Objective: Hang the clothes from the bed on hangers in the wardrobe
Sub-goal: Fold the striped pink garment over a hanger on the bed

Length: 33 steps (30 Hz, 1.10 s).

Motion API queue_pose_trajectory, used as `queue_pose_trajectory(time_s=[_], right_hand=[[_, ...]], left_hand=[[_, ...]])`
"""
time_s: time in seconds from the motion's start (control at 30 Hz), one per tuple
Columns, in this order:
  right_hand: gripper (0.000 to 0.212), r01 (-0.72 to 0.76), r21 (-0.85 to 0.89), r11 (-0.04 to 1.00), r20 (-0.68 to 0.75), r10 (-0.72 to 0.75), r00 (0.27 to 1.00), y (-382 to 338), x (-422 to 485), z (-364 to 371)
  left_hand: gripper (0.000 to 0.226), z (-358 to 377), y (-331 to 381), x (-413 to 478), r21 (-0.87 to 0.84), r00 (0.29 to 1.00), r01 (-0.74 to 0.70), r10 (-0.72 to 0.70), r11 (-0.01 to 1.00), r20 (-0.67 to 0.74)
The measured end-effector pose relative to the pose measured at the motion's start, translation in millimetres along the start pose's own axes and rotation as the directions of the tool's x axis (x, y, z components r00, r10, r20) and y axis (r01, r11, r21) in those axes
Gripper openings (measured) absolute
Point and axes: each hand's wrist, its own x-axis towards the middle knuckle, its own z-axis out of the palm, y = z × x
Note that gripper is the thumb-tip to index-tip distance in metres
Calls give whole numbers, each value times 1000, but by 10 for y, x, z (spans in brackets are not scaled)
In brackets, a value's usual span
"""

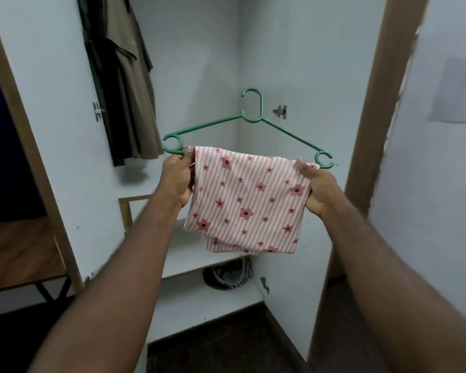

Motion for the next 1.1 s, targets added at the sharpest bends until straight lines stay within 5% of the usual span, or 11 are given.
queue_pose_trajectory(time_s=[0.23,0.43,0.53,0.93,1.1], right_hand=[[25,114,115,987,-96,-103,990,188,1003,794],[41,141,32,989,-84,-138,987,247,1751,1270],[41,158,41,987,-44,-157,987,290,2199,1417],[19,194,-103,976,119,-181,976,56,4651,1946],[13,235,-148,961,208,-202,957,-244,5582,2368]], left_hand=[[16,-308,447,871,76,971,-175,185,982,-149],[18,-430,621,1452,134,933,-239,266,962,-244],[33,-447,653,1757,204,900,-291,340,935,-271],[16,-111,832,3766,542,805,-336,534,770,-260],[33,-47,1114,4521,681,698,-343,661,647,-276]])
